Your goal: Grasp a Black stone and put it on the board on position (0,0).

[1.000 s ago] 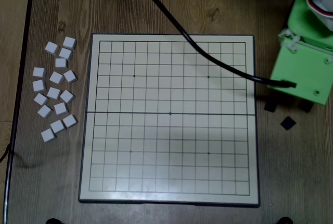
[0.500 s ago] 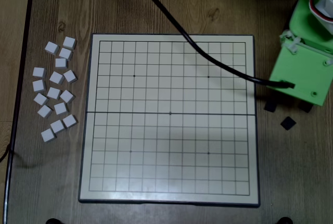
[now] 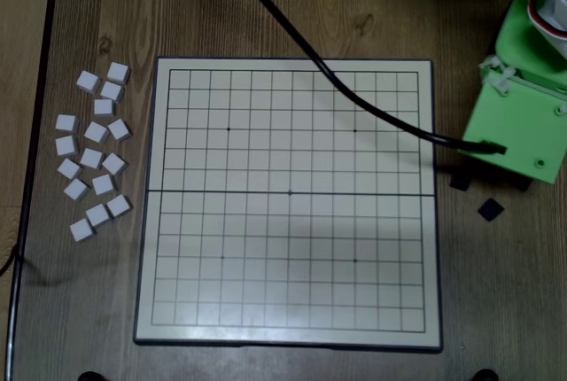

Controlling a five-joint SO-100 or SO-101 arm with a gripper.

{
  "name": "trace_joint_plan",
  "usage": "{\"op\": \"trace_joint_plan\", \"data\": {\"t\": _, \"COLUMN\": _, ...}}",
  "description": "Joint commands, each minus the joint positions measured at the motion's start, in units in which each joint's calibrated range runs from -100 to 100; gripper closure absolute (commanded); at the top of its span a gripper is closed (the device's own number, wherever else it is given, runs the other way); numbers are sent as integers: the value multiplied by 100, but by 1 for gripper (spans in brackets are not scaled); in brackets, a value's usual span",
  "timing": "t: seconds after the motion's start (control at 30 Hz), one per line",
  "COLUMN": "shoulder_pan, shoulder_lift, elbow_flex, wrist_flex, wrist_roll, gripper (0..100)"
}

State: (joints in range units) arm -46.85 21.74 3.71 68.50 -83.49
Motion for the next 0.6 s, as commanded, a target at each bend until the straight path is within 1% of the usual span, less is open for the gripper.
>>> {"op": "trace_joint_plan", "data": {"t": 0.0, "shoulder_pan": 92, "shoulder_lift": -109, "elbow_flex": -477, "wrist_flex": -42, "wrist_roll": -20, "gripper": 94}}
{"op": "trace_joint_plan", "data": {"t": 0.57, "shoulder_pan": 74, "shoulder_lift": -7, "elbow_flex": -526, "wrist_flex": -224, "wrist_roll": -215, "gripper": 94}}
